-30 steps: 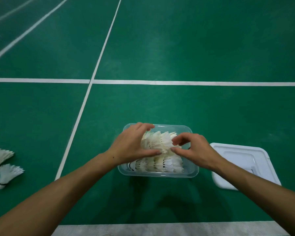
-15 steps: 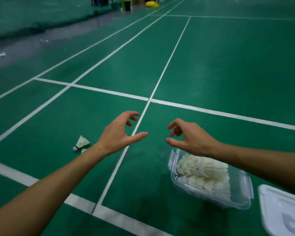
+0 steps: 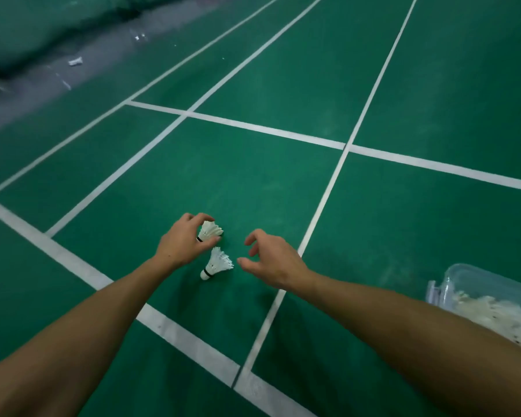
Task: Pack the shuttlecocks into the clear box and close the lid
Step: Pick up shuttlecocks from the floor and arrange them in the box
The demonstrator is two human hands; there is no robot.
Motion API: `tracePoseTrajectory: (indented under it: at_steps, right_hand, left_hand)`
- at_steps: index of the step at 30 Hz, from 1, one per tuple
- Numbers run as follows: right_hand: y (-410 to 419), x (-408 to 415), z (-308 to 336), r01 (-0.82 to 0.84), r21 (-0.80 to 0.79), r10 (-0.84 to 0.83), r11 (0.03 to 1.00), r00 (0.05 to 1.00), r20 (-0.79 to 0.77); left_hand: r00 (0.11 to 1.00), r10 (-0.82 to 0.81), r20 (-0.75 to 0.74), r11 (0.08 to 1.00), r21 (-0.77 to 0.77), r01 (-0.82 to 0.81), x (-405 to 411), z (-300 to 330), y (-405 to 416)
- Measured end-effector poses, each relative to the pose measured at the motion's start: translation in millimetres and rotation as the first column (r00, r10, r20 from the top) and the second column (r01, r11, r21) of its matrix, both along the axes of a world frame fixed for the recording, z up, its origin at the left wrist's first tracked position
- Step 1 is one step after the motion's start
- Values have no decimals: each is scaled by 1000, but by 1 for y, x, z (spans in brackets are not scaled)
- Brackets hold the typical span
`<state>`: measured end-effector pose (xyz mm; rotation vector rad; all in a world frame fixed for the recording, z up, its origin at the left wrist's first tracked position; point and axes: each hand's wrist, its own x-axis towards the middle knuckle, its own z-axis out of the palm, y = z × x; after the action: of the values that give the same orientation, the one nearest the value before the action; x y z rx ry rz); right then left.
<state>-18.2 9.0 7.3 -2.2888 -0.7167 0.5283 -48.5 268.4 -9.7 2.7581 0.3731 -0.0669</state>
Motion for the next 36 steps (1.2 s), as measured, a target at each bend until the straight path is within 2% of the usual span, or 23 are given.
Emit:
tracePoseTrajectory:
  at_steps: [7, 12, 15, 17, 21, 26, 31, 36]
  right_hand:
    - [70, -6, -53, 58, 9, -57, 998, 994, -98]
    - [82, -17, -75, 99, 21, -96, 995, 988, -119]
    - [63, -16, -67, 120, 85, -107, 989, 984, -141]
    - [39, -12, -52, 131, 134, -111, 982, 983, -148]
    - [-33, 2, -1, 132, 196, -118, 972, 990, -80]
    - [-168, 8, 102, 100, 135, -111, 986, 991, 74]
    - [-311, -13, 173, 267, 198, -303, 943, 935, 185]
    - [-424, -42, 182, 445, 316, -505, 838, 852, 139]
  left_hand:
    - [993, 8, -117, 990, -136, -24, 37, -51, 24]
    - [981, 142, -133, 980, -122, -159, 31, -57, 22]
    - [971, 228, -73, 939, -248, -239, 18, -46, 9]
    - [971, 240, -7, 915, -332, -229, 12, -34, -6]
    - [986, 134, 104, 893, -445, -74, 13, 7, -55]
    - [963, -65, 261, 829, -522, 198, 16, 82, -170]
    - [888, -251, 386, 689, -574, 444, 12, 140, -297]
    - [799, -460, 388, 590, -539, 601, 16, 163, -401]
